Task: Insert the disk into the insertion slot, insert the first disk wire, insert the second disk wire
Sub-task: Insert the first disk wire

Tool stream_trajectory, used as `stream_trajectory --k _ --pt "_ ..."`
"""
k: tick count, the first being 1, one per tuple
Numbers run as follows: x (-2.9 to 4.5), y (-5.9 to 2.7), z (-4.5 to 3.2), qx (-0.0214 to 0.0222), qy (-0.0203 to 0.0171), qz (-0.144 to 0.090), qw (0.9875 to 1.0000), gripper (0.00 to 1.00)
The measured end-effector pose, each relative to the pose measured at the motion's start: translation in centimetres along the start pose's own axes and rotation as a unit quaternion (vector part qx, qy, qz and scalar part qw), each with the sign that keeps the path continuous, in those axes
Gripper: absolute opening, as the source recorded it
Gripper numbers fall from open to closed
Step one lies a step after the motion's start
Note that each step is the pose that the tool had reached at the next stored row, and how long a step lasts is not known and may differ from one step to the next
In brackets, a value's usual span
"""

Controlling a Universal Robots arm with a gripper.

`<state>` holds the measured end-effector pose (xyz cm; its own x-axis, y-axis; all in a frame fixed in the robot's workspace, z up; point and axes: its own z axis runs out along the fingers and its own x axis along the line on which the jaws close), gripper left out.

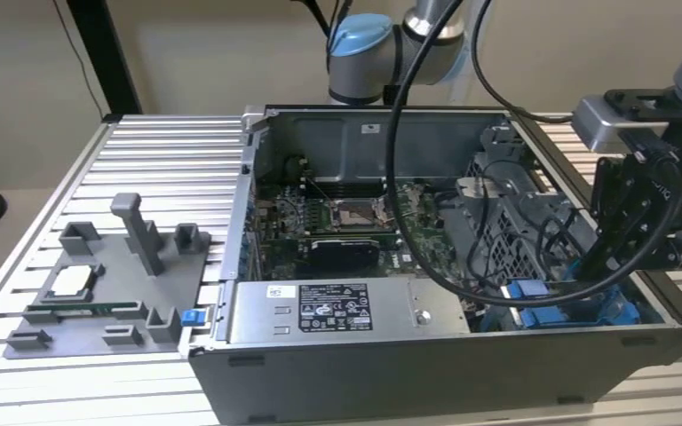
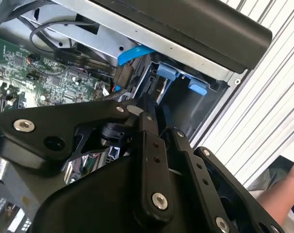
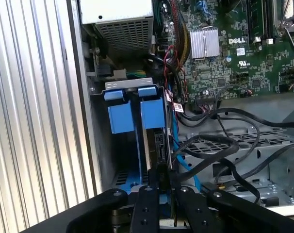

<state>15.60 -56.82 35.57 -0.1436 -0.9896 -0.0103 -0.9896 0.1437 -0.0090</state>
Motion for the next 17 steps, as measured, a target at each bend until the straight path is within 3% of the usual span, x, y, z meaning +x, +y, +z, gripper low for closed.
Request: stream_trajectory --k 4,10,17 --pt "-0.21 -0.03 0.27 0.0032 -0.0006 0.000 1.0000 0.00" --pt "-0.40 -0.04 0.81 0.0133 -0.0020 0.000 0.9999 0.00" --pt "-0.40 -0.03 1.00 0.0141 -0.0025 0.000 0.9999 0.00"
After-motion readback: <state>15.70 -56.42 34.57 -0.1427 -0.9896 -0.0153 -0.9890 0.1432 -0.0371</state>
